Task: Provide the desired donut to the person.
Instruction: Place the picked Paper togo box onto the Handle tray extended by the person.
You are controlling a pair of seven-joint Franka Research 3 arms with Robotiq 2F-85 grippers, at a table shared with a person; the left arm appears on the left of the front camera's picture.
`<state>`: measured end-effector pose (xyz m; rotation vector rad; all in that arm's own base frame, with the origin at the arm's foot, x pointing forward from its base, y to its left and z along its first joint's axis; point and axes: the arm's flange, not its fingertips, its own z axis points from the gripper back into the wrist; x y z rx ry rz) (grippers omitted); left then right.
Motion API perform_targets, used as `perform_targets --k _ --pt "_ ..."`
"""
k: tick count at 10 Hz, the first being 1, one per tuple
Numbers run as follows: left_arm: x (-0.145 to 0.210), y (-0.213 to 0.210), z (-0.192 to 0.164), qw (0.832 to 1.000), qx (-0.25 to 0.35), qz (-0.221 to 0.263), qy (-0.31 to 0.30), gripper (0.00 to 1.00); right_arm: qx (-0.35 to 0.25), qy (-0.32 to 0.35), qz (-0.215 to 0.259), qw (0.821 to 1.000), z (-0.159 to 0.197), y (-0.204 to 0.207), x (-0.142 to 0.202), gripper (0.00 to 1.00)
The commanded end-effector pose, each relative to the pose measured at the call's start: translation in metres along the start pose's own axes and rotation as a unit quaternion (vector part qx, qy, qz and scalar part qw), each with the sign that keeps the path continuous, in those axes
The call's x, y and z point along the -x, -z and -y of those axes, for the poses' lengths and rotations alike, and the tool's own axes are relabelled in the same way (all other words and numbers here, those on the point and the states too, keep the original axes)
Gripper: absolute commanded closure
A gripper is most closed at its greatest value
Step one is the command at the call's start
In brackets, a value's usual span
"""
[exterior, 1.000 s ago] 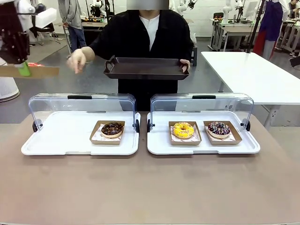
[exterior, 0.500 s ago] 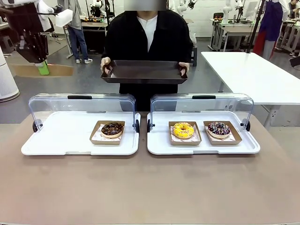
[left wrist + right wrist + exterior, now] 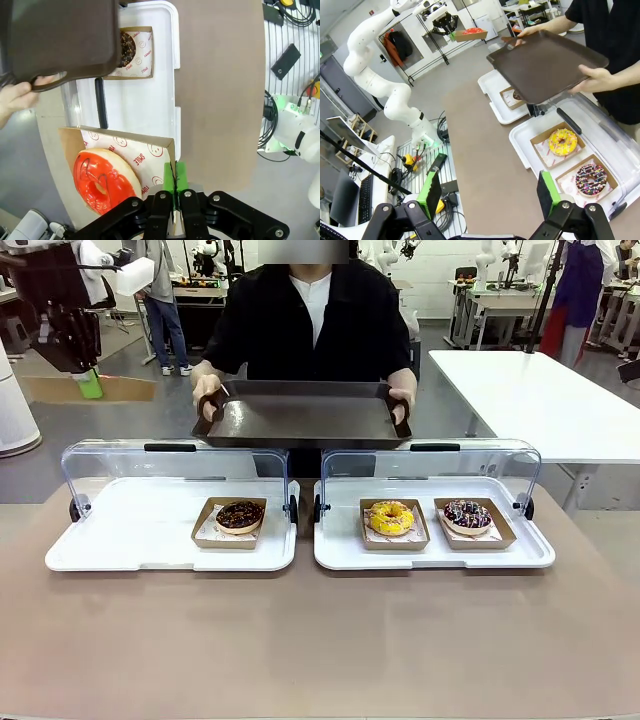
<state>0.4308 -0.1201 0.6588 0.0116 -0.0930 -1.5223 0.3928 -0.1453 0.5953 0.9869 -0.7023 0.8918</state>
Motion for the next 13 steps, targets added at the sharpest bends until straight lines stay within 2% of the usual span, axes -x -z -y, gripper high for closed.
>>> perform_targets --k 1,6,10,13 --pt "0.002 -0.002 0.003 1.0 -0.002 -0.005 0.0 1.0 -0.001 -0.002 0.004 1.0 0.0 0.001 0.0 0.0" --pt "0.0 0.0 0.0 1.0 0.0 0.0 0.0 0.99 -0.001 -0.002 0.004 1.0 0.0 0.001 0.0 0.0" --pt "-0.071 -0.037 -0.015 0.998 -0.036 -0.041 0.023 0.99 -0.001 -0.002 0.004 1.0 0.0 0.001 0.0 0.0" --pt "-0.117 -0.028 -0.024 0.998 -0.033 -0.042 0.044 0.99 -0.001 -0.002 0.004 1.0 0.0 0.001 0.0 0.0"
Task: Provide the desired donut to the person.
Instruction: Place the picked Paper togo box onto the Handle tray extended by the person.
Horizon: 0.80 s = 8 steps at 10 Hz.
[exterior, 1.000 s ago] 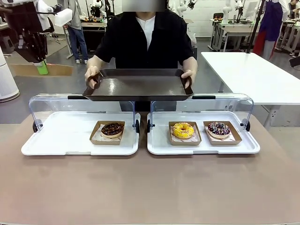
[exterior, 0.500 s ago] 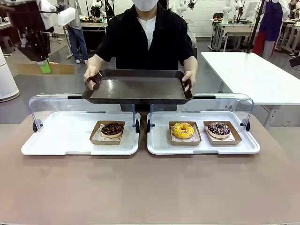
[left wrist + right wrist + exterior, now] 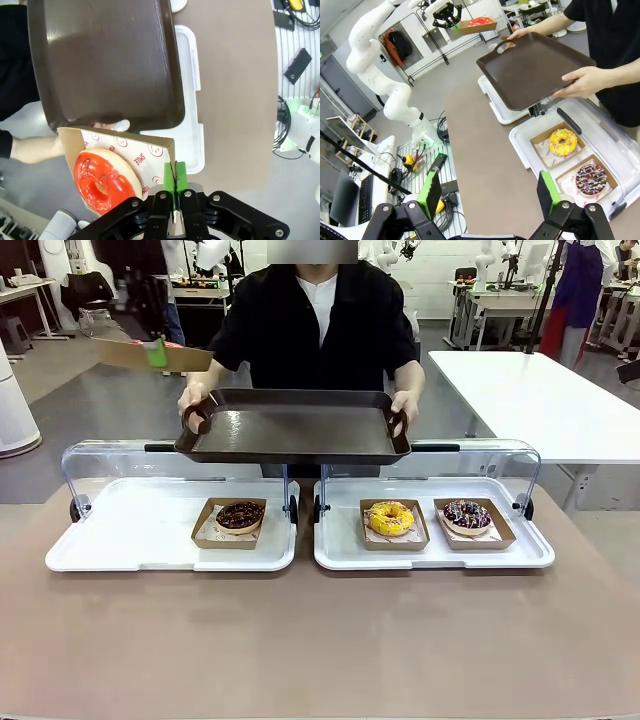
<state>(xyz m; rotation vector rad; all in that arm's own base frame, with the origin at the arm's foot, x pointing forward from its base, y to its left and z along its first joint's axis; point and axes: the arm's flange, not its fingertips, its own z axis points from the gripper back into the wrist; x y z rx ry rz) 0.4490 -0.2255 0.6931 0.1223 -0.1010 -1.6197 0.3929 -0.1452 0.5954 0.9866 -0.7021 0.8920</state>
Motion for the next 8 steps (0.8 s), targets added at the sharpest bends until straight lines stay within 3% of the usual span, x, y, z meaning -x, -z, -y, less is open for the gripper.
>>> perform_targets --k 1,8 --pt "-0.021 0.008 -0.017 1.0 0.011 -0.008 -0.013 0.99 -0.001 -0.002 0.005 1.0 0.001 0.001 0.0 0.0" --pt "-0.064 0.087 -0.041 0.999 0.01 0.032 -0.011 0.99 -0.001 -0.002 0.005 1.0 0.001 0.001 0.0 0.0"
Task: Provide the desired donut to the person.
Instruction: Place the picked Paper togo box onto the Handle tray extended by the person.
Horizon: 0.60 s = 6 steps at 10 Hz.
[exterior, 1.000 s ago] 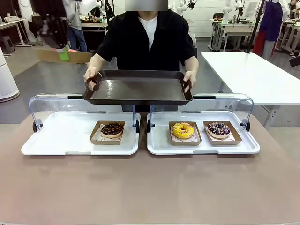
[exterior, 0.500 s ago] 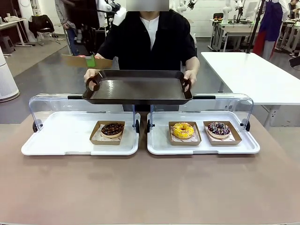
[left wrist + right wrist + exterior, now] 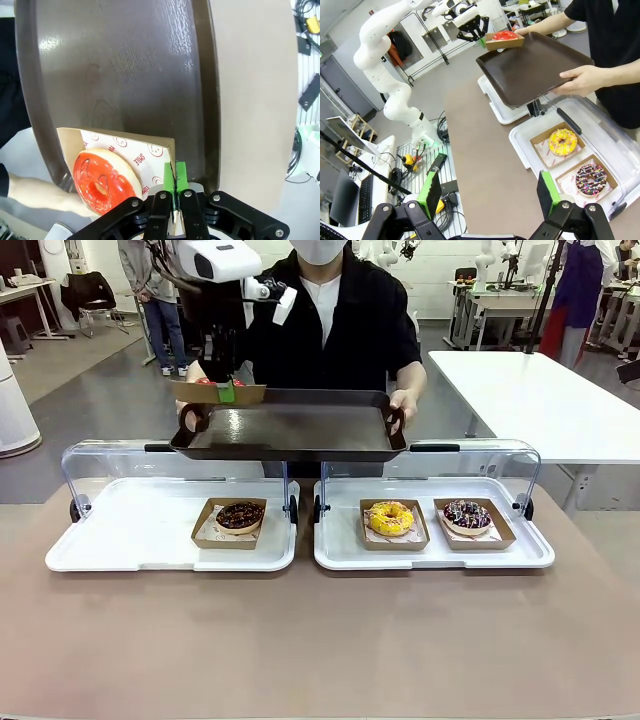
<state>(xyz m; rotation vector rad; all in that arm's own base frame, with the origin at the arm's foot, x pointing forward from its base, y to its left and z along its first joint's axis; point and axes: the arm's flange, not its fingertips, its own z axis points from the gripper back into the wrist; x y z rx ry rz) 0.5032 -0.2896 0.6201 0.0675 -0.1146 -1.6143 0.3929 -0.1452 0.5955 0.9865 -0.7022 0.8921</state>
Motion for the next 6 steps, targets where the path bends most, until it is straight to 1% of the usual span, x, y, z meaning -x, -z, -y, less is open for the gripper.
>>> perform_targets --k 1,4,6 --pt "-0.001 0.018 0.002 1.0 0.003 0.016 -0.005 0.99 -0.001 -0.002 0.005 1.0 0.001 0.001 0.0 0.0" --pt "0.0 0.045 -0.002 0.998 0.047 0.052 0.008 0.99 -0.001 -0.002 0.005 1.0 0.001 0.001 0.0 0.0" --pt "-0.001 0.053 -0.004 0.996 0.069 0.053 0.006 0.99 -0.001 -0.002 0.005 1.0 0.001 0.001 0.0 0.0"
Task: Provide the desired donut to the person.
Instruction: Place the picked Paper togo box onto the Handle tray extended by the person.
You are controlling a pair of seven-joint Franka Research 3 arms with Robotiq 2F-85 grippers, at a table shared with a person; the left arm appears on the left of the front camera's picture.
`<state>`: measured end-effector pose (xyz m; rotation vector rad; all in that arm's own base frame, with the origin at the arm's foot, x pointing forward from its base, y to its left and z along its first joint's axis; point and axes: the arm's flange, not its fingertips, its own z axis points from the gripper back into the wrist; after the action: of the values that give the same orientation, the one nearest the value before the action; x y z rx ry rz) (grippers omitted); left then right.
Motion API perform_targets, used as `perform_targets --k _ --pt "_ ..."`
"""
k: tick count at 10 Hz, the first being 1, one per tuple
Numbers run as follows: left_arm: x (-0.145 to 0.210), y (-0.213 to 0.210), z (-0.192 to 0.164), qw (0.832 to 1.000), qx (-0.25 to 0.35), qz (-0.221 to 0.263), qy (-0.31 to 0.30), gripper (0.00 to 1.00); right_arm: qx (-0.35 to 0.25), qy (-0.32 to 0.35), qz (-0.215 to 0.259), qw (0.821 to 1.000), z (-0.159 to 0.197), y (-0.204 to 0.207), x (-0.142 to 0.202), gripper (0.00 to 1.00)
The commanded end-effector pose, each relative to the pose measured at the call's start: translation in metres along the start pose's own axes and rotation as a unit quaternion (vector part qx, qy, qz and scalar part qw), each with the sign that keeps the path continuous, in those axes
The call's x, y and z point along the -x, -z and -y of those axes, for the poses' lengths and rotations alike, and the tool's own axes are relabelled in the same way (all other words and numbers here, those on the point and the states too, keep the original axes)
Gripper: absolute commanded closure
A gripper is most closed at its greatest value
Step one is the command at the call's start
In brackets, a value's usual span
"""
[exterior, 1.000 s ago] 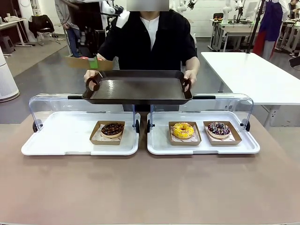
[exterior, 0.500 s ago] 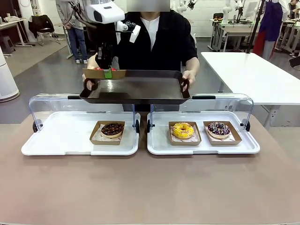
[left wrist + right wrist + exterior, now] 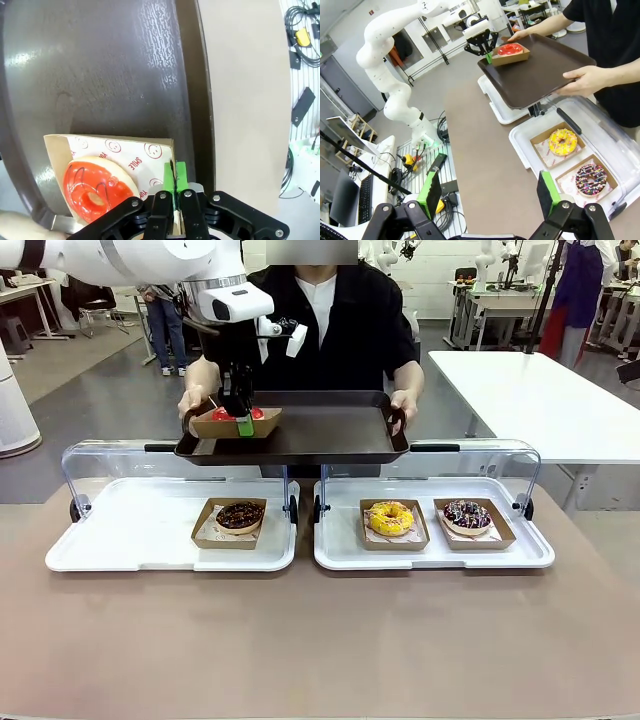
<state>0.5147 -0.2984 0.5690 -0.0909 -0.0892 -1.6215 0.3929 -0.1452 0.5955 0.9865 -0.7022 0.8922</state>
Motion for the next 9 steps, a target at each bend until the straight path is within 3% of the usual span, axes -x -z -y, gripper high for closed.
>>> perform_targets --k 1,5,6,7,8,9 --pt "0.0063 0.0038 0.0005 1.0 0.021 0.005 0.004 0.99 -0.001 -0.002 0.005 1.0 0.0006 0.0007 -0.0003 0.0" --pt "0.0055 0.0076 -0.0057 0.999 0.039 -0.002 0.004 0.99 -0.001 -0.002 0.005 1.0 0.0006 0.0007 -0.0003 0.0" --pt "0.0054 0.0082 -0.0053 0.999 0.039 0.0 0.005 0.43 -0.001 -0.002 0.005 1.0 0.0006 0.0007 -0.0003 0.0" --pt "0.0052 0.0071 -0.0055 0.999 0.039 0.0 0.007 0.4 -0.001 -0.002 0.005 1.0 0.0006 0.0007 -0.0003 0.0" --pt "0.0048 0.0053 -0.0057 0.999 0.039 0.001 0.009 0.0 -0.001 -0.002 0.005 1.0 0.0006 0.0007 -0.0003 0.0" --pt "0.0049 0.0045 -0.0049 0.999 0.037 0.001 0.009 0.0 -0.001 -0.002 0.005 1.0 0.0006 0.0007 -0.0003 0.0"
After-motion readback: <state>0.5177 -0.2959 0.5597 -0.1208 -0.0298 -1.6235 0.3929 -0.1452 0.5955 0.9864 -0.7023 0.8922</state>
